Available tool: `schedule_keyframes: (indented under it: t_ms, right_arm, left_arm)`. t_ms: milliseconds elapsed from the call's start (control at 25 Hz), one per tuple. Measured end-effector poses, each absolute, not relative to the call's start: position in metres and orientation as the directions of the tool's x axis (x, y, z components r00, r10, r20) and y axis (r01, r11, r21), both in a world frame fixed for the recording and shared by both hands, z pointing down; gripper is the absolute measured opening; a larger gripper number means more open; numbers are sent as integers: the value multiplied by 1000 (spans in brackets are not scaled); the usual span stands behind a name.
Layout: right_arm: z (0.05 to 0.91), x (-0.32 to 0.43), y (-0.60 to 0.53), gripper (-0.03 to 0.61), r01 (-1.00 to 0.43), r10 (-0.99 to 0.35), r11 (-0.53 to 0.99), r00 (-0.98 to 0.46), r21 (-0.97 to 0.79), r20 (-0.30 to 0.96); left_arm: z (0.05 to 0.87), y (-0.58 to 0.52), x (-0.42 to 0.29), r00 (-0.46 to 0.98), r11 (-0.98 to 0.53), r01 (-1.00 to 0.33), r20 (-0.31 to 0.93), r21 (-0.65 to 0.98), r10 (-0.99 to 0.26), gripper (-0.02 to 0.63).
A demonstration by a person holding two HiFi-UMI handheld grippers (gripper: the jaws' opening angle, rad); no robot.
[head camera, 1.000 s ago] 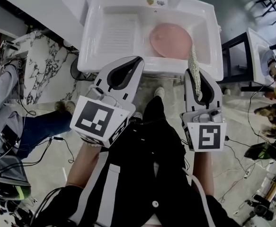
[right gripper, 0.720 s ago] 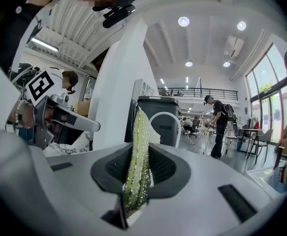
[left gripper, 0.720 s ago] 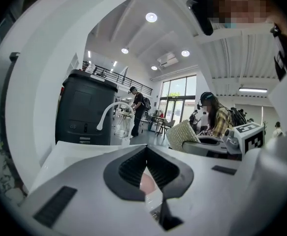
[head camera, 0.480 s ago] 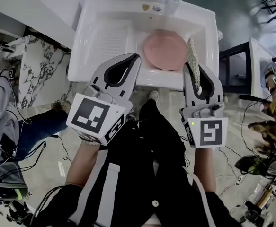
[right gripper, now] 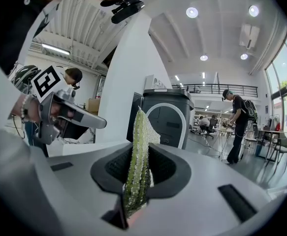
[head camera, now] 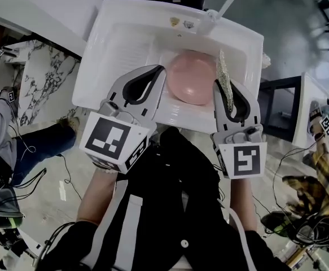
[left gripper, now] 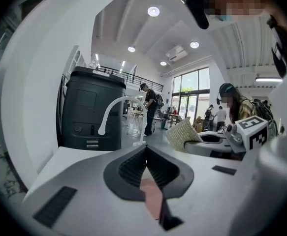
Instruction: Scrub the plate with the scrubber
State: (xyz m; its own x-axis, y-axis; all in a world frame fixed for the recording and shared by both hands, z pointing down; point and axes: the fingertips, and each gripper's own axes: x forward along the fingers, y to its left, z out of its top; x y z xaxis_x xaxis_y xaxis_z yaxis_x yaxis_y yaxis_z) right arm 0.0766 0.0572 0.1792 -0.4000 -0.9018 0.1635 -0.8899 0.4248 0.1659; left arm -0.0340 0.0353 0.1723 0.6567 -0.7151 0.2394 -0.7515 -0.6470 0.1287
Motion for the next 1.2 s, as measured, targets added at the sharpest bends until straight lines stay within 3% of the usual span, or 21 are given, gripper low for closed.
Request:
schedule_keyframes:
  t_ms: [560, 1200]
  right_arm:
    - [237, 107, -4, 72, -831, -821, 546, -506, 104, 264]
    - [362, 121, -22, 72, -871, -771, 492, -430, 10, 469]
  left_arm:
    - [228, -25, -17, 552, -532, -832, 333, 157, -765, 0]
    - [326, -54, -17, 510, -460, -858, 473, 227, -718, 0]
